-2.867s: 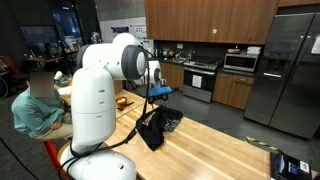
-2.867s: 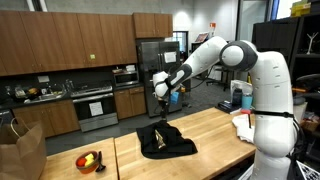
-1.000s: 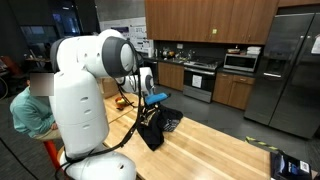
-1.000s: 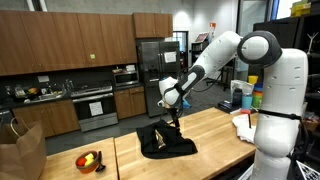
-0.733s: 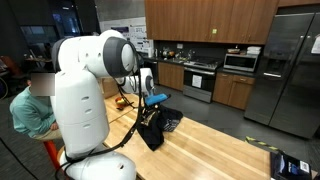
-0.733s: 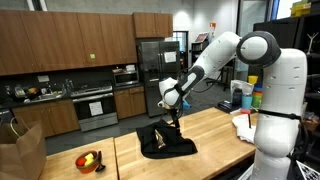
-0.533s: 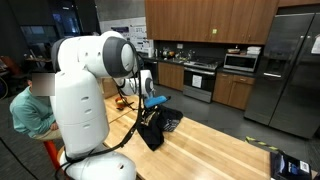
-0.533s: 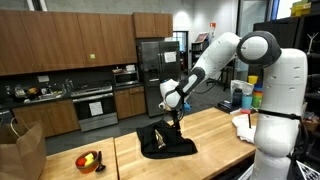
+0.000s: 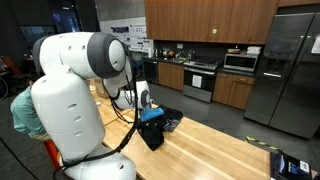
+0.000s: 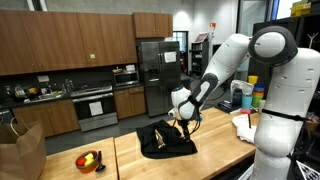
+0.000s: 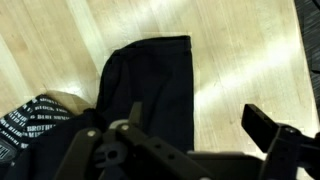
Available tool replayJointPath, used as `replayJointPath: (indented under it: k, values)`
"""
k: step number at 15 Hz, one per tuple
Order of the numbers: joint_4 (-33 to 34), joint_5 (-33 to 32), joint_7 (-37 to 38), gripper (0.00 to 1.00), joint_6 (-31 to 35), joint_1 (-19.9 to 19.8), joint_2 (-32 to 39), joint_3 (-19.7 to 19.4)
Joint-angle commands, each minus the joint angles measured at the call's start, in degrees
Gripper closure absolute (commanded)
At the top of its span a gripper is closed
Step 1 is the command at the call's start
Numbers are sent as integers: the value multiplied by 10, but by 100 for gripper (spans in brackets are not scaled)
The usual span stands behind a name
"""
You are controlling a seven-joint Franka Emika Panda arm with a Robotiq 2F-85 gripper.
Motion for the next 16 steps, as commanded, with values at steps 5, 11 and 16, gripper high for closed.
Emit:
replayJointPath:
  k: [5, 11, 16]
  values:
    - [-52, 54, -112, 0, 162, 19, -34, -55]
    - [-49, 170, -90, 0, 301, 26, 18, -71]
    - [-39, 309, -78, 0, 473, 42, 73, -44]
